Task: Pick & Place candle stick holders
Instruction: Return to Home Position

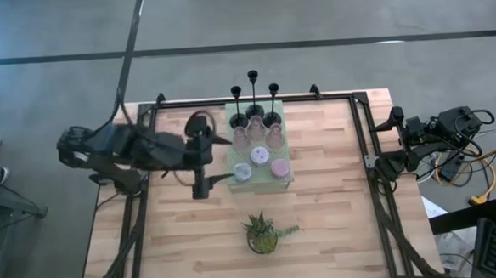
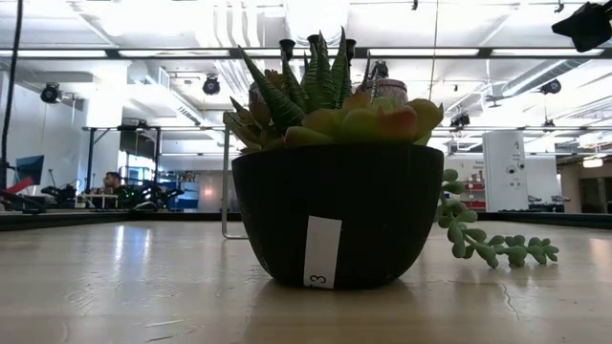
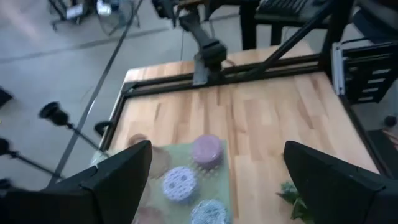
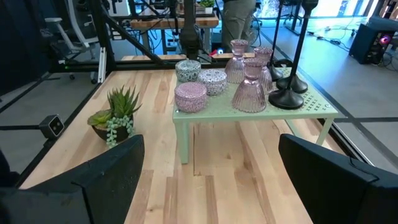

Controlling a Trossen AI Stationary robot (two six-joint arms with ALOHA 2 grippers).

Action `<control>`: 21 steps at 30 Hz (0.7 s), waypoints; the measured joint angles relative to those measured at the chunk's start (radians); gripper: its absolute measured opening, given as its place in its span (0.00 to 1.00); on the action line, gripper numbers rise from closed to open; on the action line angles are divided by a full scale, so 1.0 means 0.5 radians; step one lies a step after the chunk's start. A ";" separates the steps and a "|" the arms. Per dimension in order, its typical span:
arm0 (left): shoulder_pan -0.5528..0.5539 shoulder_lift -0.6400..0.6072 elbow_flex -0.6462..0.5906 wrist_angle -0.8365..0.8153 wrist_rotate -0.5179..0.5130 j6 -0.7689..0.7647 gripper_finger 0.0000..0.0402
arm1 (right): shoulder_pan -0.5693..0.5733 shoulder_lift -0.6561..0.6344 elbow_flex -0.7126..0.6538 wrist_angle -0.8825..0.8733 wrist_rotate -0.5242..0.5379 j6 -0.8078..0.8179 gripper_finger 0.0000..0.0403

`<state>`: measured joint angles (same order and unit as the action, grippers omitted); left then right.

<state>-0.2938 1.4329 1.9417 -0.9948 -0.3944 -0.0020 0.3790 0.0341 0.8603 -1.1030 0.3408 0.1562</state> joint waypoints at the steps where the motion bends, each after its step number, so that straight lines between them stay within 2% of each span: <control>1: -0.013 -0.074 -0.149 0.114 0.000 0.017 0.91 | 0.000 0.000 0.000 0.000 0.000 0.000 0.91; 7: -0.010 -0.671 -1.158 1.054 0.013 0.027 0.82 | 0.000 0.000 0.000 0.000 0.000 0.000 0.91; 12: 0.004 -1.081 -1.758 1.553 0.019 0.291 0.77 | 0.000 0.000 0.000 0.000 0.000 0.000 0.91; 16: 0.004 -1.315 -2.036 1.620 0.087 0.328 0.75 | 0.000 0.000 0.000 0.001 0.000 0.000 0.91; 21: 0.008 -1.526 -2.231 1.577 0.108 0.386 0.72 | 0.000 0.000 -0.001 0.000 0.000 0.000 0.91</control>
<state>-0.2897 0.6701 0.8262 -0.2062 -0.3405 0.1910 0.3791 0.0338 0.8600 -1.1030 0.3408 0.1562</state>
